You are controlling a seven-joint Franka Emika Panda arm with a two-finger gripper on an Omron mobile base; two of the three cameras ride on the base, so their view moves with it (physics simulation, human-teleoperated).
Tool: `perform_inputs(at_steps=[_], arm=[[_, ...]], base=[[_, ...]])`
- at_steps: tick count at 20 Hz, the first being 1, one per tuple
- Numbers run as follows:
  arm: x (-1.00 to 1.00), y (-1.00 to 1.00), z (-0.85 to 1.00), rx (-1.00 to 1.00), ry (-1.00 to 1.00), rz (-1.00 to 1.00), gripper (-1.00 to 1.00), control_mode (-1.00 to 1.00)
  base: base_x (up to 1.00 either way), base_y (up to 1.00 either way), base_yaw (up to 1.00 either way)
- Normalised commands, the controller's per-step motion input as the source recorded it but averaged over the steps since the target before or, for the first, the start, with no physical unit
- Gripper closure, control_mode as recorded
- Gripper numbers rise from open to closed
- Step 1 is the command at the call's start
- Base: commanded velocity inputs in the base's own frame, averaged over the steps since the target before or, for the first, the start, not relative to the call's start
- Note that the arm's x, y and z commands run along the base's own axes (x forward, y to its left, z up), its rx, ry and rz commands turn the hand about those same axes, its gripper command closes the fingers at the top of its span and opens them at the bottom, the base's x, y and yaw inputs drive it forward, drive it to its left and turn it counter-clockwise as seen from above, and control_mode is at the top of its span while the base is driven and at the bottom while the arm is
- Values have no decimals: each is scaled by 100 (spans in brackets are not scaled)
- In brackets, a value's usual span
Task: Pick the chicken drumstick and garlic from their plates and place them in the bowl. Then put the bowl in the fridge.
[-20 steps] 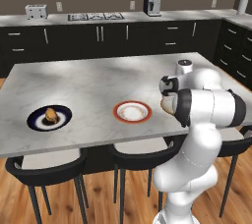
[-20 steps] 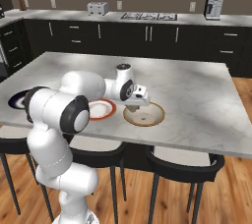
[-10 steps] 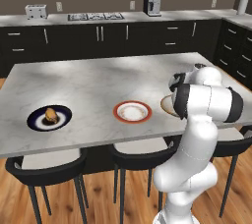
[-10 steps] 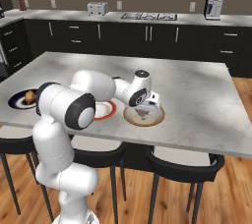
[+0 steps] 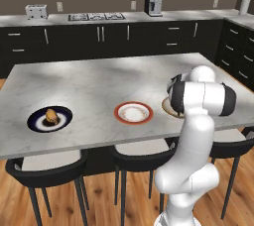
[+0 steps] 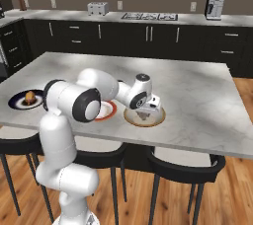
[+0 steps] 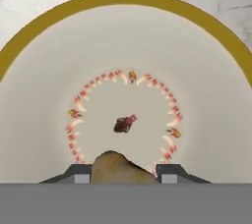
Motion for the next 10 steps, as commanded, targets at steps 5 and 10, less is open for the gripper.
perform_inputs(at_steps=[5, 10], arm=[[17, -1, -29, 0, 4, 0, 100, -100], [8, -1, -20, 0, 2, 0, 100, -100]], base=[[0, 0, 0], [0, 0, 0]])
